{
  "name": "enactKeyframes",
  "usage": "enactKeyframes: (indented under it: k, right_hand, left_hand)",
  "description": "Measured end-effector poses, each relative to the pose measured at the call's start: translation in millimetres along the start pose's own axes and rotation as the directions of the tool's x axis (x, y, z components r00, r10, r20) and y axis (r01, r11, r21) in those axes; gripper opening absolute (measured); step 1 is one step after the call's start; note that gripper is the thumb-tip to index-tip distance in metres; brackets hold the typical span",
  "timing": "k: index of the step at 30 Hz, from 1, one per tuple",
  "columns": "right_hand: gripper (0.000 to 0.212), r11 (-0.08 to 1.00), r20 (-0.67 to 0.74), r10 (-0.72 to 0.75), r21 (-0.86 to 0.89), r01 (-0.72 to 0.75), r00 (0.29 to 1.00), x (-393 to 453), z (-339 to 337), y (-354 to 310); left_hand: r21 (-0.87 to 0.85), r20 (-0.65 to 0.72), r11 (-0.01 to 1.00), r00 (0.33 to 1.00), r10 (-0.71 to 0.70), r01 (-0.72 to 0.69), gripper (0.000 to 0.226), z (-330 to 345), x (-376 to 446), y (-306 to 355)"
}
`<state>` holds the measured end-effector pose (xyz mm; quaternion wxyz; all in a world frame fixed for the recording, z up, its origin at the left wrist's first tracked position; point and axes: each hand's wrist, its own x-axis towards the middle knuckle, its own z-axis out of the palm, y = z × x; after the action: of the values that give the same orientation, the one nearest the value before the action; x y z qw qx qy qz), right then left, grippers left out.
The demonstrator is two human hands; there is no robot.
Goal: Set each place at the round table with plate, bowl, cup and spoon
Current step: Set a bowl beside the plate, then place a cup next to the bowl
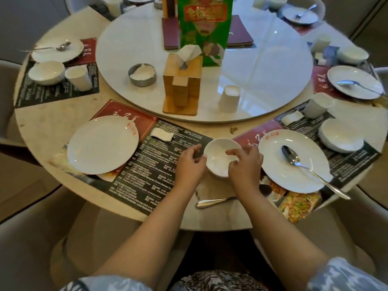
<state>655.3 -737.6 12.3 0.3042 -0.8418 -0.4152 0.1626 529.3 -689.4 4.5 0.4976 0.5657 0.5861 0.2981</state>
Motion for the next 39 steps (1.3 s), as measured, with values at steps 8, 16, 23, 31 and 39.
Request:
enactKeyframes:
  k: [8,16,23,31,39]
  right_hand:
    - [0.039,0.978,0.119,0.078,0.182,-0.099,0.99,7,-8,-4]
    - [0.042,0.956,0.25,-0.061,0.294,-0.015,0.966,-23,25,-60]
    - [0.044,0.964,0.35,-0.078,0.266,-0.019,0.933,-52,60,-84]
    - [0.042,0.968,0.359,-0.087,0.252,-0.007,0.929,-57,70,-88]
    - [0.026,0.958,0.364,-0.124,0.285,0.016,0.923,-27,50,-79]
  left_hand:
    - [0.081,-0.053,0.996,0.998,-0.033,0.037,0.035,0,1,-3]
    - [0.026,-0.25,0.994,0.964,-0.092,0.102,0.038,-81,-10,-12]
    - [0.022,-0.331,0.98,0.926,-0.181,0.2,0.039,-125,-20,-36]
    - [0.06,-0.326,0.979,0.931,-0.164,0.194,0.039,-131,-21,-46]
    - [0.451,-0.324,0.893,0.929,0.179,-0.015,0.036,-118,-6,-21]
